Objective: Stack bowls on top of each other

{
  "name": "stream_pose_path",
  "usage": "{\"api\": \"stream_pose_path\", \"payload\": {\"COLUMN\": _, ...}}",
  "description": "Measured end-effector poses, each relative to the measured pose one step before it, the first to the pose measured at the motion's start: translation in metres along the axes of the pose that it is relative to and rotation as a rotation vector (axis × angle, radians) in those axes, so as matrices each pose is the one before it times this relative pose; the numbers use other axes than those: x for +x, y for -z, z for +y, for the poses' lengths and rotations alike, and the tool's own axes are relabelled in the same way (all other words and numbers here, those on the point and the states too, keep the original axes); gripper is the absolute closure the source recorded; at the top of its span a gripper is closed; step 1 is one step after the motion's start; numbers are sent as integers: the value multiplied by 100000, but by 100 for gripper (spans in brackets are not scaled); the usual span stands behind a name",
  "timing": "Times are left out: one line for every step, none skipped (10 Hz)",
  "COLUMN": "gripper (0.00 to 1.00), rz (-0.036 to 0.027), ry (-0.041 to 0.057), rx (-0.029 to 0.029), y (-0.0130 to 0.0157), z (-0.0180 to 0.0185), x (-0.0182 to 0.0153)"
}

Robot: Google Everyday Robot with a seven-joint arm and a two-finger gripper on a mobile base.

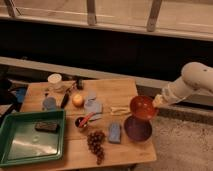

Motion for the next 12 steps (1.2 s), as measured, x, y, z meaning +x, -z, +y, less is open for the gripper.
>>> {"api": "stream_pose_path", "payload": {"gripper": 99, "rz": 3828, "ry": -1283, "rx": 236, "y": -461, "z": -588, "x": 1485}}
{"api": "stream_pose_path", "payload": {"gripper": 92, "rz": 4908, "ry": -2824, "rx": 498, "y": -1218, "z": -772, "x": 1074}}
{"api": "stream_pose_path", "payload": {"gripper": 84, "rz": 4258, "ry": -978, "rx": 471, "y": -829, "z": -207, "x": 623}}
{"api": "stream_pose_path", "payload": {"gripper": 76, "rz": 3921, "ry": 45, "rx": 259, "y": -755, "z": 196, "x": 500}}
{"api": "stream_pose_path", "payload": {"gripper": 65, "rz": 2906, "ry": 619, "rx": 100, "y": -517, "z": 456, "x": 420}}
{"api": "stream_pose_path", "payload": {"gripper": 54, "rz": 1181, "ry": 515, "rx": -409, "y": -381, "z": 372, "x": 31}}
{"api": "stream_pose_path", "payload": {"gripper": 45, "rz": 712, "ry": 530, "rx": -446, "y": -313, "z": 368, "x": -115}}
{"api": "stream_pose_path", "payload": {"gripper": 38, "rz": 546, "ry": 1000, "rx": -810, "y": -381, "z": 699, "x": -363}}
{"api": "stream_pose_path", "payload": {"gripper": 37, "rz": 129, "ry": 339, "rx": -747, "y": -306, "z": 467, "x": -214}}
{"api": "stream_pose_path", "payload": {"gripper": 37, "rz": -159, "ry": 375, "rx": -1225, "y": -362, "z": 583, "x": -221}}
{"api": "stream_pose_path", "payload": {"gripper": 37, "rz": -1009, "ry": 358, "rx": -1089, "y": -378, "z": 570, "x": -398}}
{"api": "stream_pose_path", "payload": {"gripper": 37, "rz": -165, "ry": 402, "rx": -599, "y": -426, "z": 557, "x": -229}}
